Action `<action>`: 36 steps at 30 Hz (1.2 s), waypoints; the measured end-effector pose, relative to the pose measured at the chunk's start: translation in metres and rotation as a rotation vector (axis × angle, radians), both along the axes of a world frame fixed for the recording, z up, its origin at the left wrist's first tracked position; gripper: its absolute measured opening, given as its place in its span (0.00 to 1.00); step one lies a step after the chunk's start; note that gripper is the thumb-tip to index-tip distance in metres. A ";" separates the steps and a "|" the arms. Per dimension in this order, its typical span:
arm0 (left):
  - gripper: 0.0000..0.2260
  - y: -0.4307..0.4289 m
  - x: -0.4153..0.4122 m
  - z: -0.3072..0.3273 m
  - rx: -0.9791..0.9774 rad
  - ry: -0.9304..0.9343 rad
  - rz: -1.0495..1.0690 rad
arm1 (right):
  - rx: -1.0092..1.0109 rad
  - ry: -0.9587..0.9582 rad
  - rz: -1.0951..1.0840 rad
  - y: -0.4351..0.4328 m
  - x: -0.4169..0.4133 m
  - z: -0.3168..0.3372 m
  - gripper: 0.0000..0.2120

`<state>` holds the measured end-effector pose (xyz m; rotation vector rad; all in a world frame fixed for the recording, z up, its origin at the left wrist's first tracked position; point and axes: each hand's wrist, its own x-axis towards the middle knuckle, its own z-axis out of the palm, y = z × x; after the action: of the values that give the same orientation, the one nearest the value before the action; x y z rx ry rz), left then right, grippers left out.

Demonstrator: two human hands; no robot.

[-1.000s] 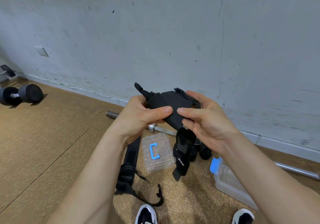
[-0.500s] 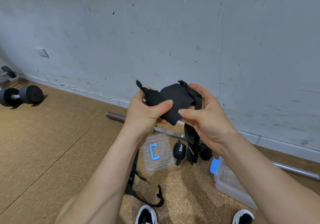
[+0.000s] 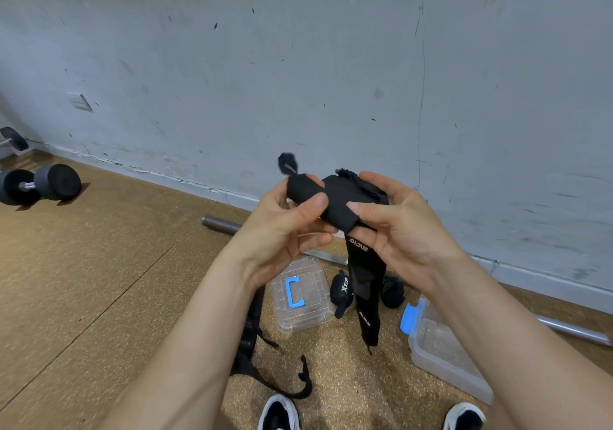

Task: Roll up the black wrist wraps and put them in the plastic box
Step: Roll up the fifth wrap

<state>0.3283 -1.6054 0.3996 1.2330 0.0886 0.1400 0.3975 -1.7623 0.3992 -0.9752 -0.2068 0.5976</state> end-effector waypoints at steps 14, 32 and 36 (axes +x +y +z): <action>0.14 -0.004 0.004 -0.001 0.120 0.014 0.172 | -0.157 -0.165 -0.013 0.003 -0.005 0.000 0.14; 0.24 0.012 0.002 -0.010 0.087 -0.007 -0.078 | -0.091 -0.128 0.062 -0.002 -0.002 -0.004 0.30; 0.33 0.004 0.006 -0.010 0.180 0.007 0.095 | -0.146 -0.230 0.013 -0.003 -0.003 -0.002 0.24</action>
<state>0.3339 -1.6011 0.3891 1.4095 0.1433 0.2305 0.3948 -1.7651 0.3969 -1.1854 -0.3785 0.5167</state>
